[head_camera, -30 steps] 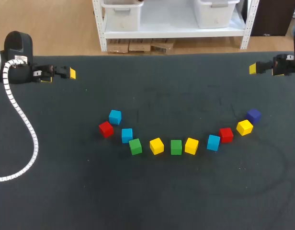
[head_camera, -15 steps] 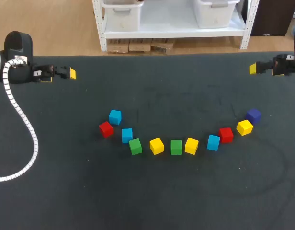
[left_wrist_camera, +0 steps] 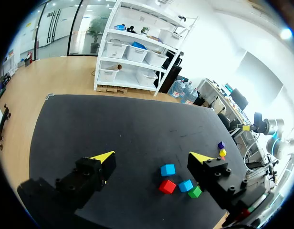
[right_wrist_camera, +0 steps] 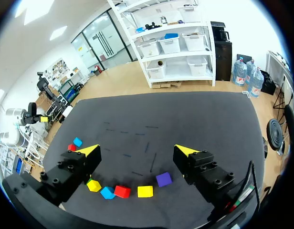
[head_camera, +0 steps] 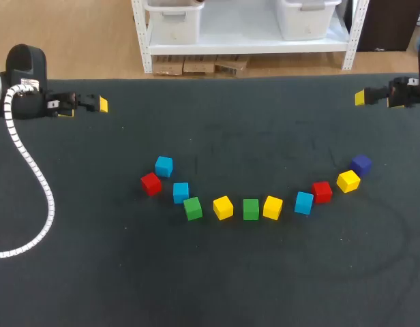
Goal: Place the blue cubes, place green cubes on the blue cubes, place the yellow cubes on the green cubes, then place the red cubes on the yellow cubes, and place purple cube on the red cubes.
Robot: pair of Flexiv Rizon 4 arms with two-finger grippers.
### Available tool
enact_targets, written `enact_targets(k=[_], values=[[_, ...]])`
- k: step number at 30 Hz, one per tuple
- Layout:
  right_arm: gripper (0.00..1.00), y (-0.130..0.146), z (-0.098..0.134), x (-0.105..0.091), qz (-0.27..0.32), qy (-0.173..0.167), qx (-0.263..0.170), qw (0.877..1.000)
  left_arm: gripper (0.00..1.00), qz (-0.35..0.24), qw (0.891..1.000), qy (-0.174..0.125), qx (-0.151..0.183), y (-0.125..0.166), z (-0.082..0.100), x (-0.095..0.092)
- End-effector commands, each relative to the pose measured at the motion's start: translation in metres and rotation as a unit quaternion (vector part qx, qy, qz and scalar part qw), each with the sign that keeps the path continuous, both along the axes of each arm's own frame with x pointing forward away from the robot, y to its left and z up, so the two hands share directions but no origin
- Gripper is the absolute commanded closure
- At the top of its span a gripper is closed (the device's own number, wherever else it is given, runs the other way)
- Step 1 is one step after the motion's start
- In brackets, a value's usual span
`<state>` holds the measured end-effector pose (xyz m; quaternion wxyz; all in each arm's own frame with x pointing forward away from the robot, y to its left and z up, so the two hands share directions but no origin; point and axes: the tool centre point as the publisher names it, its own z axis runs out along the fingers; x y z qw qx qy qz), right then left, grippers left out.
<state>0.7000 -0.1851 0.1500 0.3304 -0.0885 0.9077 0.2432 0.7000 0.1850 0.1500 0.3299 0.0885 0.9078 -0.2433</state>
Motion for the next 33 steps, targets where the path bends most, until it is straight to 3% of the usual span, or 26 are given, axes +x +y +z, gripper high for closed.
enact_targets(k=[1,14,18,23,29,33], values=[[0.00,0.000,0.002,-0.001,0.000,-0.001,0.000,1.000,0.00,0.000,1.000,0.000,0.000,0.000,0.000,0.000],[0.00,0.026,0.036,-0.019,0.070,0.005,-0.029,0.997,0.00,0.000,1.000,0.000,0.000,0.000,0.000,0.000],[0.00,0.045,0.038,-0.034,0.119,0.041,-0.052,0.991,0.00,0.000,1.000,0.000,0.000,0.000,0.000,0.000],[0.00,0.061,0.038,-0.053,0.166,0.033,-0.098,0.981,0.00,0.000,1.000,0.000,0.000,0.000,0.000,0.000],[0.00,0.079,0.028,-0.079,0.262,0.028,-0.148,0.953,0.00,0.000,1.000,0.000,0.000,0.000,0.000,0.000],[0.00,0.089,0.012,-0.099,0.342,0.030,-0.198,0.918,0.00,0.000,1.000,0.000,0.000,0.000,0.000,0.000]])
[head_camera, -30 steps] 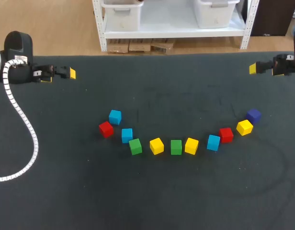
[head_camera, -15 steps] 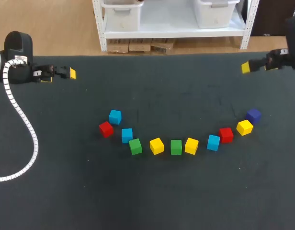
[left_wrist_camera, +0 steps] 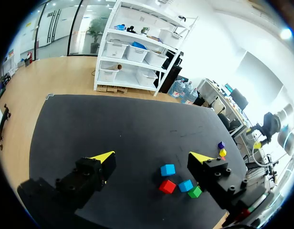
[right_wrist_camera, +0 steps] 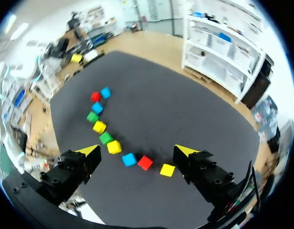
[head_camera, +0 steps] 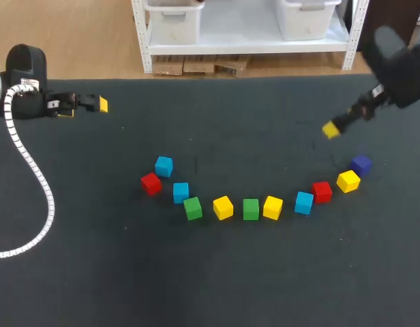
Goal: Place the blue cubes, place green cubes on the blue cubes, place the yellow cubes on the green cubes, then place the red cubes on the yellow cubes, and place purple cube on the red cubes.
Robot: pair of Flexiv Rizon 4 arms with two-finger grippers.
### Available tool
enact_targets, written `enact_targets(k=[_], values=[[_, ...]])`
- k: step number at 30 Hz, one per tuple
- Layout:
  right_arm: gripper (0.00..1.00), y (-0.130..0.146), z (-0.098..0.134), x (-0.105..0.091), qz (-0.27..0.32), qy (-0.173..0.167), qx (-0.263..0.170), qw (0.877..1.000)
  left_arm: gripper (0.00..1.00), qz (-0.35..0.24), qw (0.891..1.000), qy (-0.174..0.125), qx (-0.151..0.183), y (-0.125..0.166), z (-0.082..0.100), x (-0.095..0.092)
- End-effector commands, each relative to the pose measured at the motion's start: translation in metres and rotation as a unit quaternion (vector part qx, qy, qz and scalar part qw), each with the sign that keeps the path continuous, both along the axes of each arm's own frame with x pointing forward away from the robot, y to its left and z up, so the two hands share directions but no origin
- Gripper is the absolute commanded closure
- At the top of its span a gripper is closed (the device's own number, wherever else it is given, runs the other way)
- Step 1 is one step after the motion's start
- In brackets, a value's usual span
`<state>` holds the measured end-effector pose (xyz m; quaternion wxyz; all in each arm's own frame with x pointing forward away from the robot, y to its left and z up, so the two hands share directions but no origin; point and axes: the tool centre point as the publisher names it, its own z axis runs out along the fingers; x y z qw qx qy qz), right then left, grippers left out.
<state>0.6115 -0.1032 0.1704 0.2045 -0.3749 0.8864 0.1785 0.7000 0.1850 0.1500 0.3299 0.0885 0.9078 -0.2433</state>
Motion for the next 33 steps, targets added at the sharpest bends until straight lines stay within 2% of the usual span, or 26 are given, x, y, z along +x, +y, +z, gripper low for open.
enact_targets(k=[1,6,12,18,22,23,33], values=[[0.00,0.009,-0.011,-0.016,0.097,0.001,-0.047,0.994,0.00,0.000,1.000,0.000,0.000,0.000,0.000,0.000],[0.00,0.016,-0.023,-0.039,0.196,0.026,-0.095,0.976,0.00,0.000,1.000,0.000,0.000,0.000,0.000,0.000],[0.00,0.023,-0.038,-0.053,0.266,0.031,-0.164,0.949,0.00,0.000,1.000,0.000,0.000,0.000,0.000,0.000],[0.00,0.028,-0.059,-0.055,0.292,0.032,-0.210,0.932,0.00,0.000,1.000,0.000,0.000,0.000,0.000,0.000],[0.00,0.029,-0.068,-0.051,0.288,0.039,-0.209,0.934,0.00,0.000,1.000,0.000,0.000,0.000,0.000,0.000],[0.00,0.030,-0.068,-0.049,0.282,0.046,-0.202,0.937,0.00,0.000,1.000,0.000,0.000,0.000,0.000,0.000],[0.00,0.030,-0.068,-0.049,0.282,0.046,-0.202,0.937,0.00,0.000,1.000,0.000,0.000,0.000,0.000,0.000]])
